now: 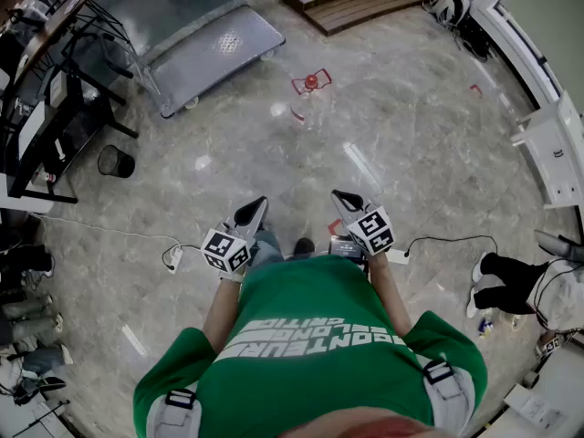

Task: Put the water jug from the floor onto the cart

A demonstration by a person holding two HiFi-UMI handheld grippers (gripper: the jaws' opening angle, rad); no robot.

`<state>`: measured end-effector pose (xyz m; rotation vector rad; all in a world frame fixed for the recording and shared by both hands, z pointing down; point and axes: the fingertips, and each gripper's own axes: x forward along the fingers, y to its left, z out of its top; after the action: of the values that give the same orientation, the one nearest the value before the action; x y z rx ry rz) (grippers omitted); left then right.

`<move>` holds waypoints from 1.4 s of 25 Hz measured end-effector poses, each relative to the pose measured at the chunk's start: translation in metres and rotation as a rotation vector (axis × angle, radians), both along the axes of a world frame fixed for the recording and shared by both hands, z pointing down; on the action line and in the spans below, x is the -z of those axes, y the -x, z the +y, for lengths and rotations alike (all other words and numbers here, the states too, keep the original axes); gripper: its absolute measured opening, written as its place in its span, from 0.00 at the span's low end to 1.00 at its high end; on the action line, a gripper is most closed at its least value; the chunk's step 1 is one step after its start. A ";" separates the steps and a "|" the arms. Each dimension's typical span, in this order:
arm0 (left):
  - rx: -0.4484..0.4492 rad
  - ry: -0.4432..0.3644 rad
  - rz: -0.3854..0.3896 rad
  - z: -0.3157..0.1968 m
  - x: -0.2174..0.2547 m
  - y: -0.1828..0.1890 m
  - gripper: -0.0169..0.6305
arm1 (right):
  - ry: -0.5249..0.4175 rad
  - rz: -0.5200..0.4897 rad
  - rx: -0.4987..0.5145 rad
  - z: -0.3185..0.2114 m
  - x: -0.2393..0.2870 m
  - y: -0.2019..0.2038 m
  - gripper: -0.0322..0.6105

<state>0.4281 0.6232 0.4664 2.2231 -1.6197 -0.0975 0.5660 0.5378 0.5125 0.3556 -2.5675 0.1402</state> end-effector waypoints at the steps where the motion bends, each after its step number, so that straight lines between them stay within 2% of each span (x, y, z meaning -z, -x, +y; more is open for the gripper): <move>1: 0.001 0.000 0.003 -0.002 0.001 -0.001 0.04 | 0.000 0.004 0.000 -0.002 0.000 -0.001 0.04; 9: 0.001 -0.020 0.021 -0.017 0.008 0.008 0.04 | -0.006 -0.001 -0.001 -0.015 0.005 0.008 0.04; 19: -0.028 -0.040 0.004 -0.038 0.014 0.028 0.04 | 0.013 -0.030 -0.042 -0.045 0.011 0.033 0.04; 35: -0.032 -0.052 0.014 -0.067 0.019 0.118 0.04 | -0.006 -0.006 -0.001 -0.067 0.018 0.135 0.04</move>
<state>0.3097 0.5562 0.4469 2.2810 -1.5905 -0.1481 0.4306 0.4710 0.4948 0.3595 -2.5743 0.1343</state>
